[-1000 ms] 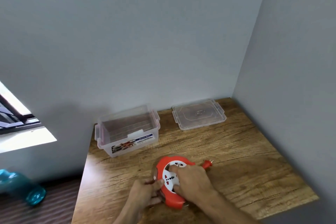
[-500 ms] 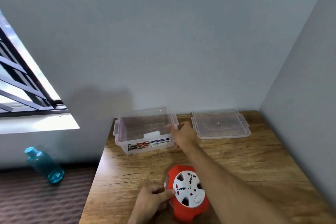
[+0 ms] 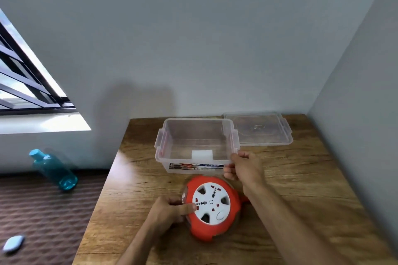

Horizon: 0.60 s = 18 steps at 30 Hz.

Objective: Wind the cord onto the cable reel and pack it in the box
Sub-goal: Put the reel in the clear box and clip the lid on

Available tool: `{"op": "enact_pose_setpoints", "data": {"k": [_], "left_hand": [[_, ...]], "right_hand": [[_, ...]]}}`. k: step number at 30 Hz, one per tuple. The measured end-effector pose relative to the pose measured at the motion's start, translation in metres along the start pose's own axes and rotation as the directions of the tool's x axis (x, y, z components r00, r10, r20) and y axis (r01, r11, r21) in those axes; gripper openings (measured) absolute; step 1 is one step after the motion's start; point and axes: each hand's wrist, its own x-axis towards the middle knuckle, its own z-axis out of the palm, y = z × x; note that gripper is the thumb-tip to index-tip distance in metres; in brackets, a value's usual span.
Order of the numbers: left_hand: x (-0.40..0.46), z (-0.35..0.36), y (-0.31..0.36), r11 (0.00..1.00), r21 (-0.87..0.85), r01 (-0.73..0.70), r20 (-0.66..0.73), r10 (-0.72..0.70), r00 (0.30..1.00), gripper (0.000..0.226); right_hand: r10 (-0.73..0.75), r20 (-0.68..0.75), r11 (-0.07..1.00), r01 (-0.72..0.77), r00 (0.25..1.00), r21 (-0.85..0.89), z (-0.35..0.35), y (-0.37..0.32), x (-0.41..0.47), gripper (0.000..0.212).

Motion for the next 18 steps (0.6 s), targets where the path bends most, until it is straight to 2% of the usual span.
{"op": "enact_pose_setpoints", "data": {"k": [4, 9, 11, 12, 14, 16, 18], "left_hand": [[-0.003, -0.004, 0.004, 1.000, -0.018, 0.007, 0.050, -0.006, 0.999, 0.049], [-0.011, -0.004, 0.002, 0.997, -0.077, 0.003, 0.046, 0.001, 0.999, 0.054], [-0.019, -0.006, -0.002, 0.994, -0.109, -0.010, 0.066, 0.018, 0.998, 0.056], [-0.024, -0.007, -0.004, 0.991, -0.134, -0.019, 0.085, 0.030, 0.996, 0.059], [-0.031, -0.012, -0.007, 0.979, -0.198, -0.056, 0.108, 0.079, 0.991, 0.065], [-0.036, -0.018, 0.006, 0.966, -0.219, -0.134, 0.113, 0.162, 0.980, 0.067], [-0.035, -0.027, 0.037, 0.945, -0.237, -0.224, 0.091, 0.251, 0.964, 0.057]], "right_hand": [[-0.016, -0.003, 1.000, 0.016, 1.000, -0.010, -0.009, -0.004, 0.000, 0.013], [-0.027, 0.079, 0.995, 0.034, 0.997, -0.090, -0.021, -0.013, -0.003, 0.024], [-0.178, 0.039, 0.945, 0.181, 0.983, -0.273, -0.024, -0.017, -0.009, 0.031], [-0.277, 0.039, 0.879, 0.269, 0.960, -0.393, -0.026, -0.020, -0.013, 0.033], [-0.348, 0.167, 0.727, 0.378, 0.922, -0.573, -0.030, -0.035, -0.024, 0.034], [-0.231, 0.363, 0.616, 0.424, 0.903, -0.664, -0.031, -0.058, -0.036, 0.043], [-0.096, 0.507, 0.591, 0.459, 0.857, -0.663, -0.029, -0.087, -0.046, 0.061]]}}
